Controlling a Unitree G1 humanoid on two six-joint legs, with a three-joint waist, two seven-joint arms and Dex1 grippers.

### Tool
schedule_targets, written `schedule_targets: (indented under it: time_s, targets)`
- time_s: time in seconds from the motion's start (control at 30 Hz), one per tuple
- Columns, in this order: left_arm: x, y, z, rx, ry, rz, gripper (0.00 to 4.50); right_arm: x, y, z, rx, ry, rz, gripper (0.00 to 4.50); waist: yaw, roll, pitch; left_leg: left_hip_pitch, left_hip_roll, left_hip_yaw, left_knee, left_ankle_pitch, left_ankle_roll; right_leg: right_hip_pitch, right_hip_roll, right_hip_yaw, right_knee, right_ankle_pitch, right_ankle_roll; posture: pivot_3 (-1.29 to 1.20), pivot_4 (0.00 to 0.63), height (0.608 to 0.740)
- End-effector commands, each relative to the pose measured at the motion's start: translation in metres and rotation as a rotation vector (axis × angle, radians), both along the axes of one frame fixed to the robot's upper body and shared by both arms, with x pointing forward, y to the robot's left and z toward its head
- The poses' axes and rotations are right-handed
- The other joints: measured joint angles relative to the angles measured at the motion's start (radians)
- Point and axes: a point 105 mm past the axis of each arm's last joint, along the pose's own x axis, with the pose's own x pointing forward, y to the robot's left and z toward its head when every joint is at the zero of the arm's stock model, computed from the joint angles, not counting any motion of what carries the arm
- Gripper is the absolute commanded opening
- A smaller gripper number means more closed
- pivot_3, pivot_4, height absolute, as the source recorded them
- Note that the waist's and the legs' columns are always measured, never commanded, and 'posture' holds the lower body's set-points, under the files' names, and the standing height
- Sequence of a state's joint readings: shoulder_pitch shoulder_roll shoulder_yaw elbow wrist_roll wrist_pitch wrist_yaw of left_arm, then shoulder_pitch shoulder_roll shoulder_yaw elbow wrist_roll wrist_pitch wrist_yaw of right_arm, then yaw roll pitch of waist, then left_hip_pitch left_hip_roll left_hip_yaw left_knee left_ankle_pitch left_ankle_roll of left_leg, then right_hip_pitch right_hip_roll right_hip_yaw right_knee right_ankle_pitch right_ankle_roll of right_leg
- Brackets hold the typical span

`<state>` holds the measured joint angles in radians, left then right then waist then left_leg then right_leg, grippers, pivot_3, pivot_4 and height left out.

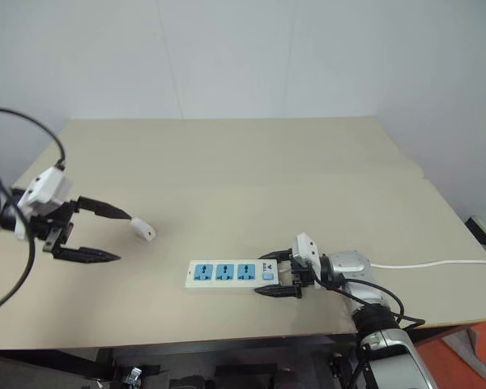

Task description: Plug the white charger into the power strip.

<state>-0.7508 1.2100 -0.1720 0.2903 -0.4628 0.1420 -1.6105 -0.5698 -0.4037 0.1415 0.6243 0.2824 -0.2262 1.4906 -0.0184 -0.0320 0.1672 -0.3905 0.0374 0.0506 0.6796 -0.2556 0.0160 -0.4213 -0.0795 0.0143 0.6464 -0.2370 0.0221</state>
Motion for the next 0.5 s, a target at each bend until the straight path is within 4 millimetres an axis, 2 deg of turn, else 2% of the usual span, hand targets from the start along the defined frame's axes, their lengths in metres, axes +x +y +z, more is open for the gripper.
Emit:
schedule_targets:
  time_s: [0.03, 0.2, 0.37, 0.5]
  targets:
    - [0.019, 0.011, 0.009, 0.234, -0.071, -0.010, 4.50, 0.003, 0.003, 0.002, -0.018, -0.031, 0.018, 3.44, 0.002, 0.000, 0.000, 0.000, 0.000, 0.000, 0.000, 0.000, 0.000, 0.000, 0.000, 0.000, 0.000, 0.000, 0.000, 0.00, 0.150, 0.740]
    - [0.044, 0.024, 0.012, 0.597, -0.118, -0.074, 4.50, 0.002, 0.005, -0.002, -0.036, -0.020, 0.027, 3.44, 0.001, 0.000, 0.000, -0.001, 0.000, 0.002, 0.001, 0.000, 0.000, -0.001, 0.001, 0.002, -0.001, 0.000, 0.000, 0.00, 0.150, 0.740]
    - [0.055, 0.028, 0.000, 0.813, -0.075, -0.178, 4.50, 0.002, 0.003, -0.003, -0.049, -0.016, 0.016, 3.44, 0.001, -0.001, 0.000, -0.001, 0.001, 0.003, 0.001, 0.000, 0.000, -0.002, 0.002, 0.003, 0.000, 0.000, 0.000, 0.00, 0.150, 0.740]
    - [0.061, 0.016, -0.006, 0.888, -0.099, -0.297, 4.50, 0.002, -0.001, -0.002, -0.058, -0.011, 0.004, 3.44, 0.003, -0.001, 0.001, -0.003, 0.002, 0.003, 0.002, 0.000, 0.000, -0.003, 0.002, 0.002, 0.000, 0.000, 0.001, 0.00, 0.150, 0.740]
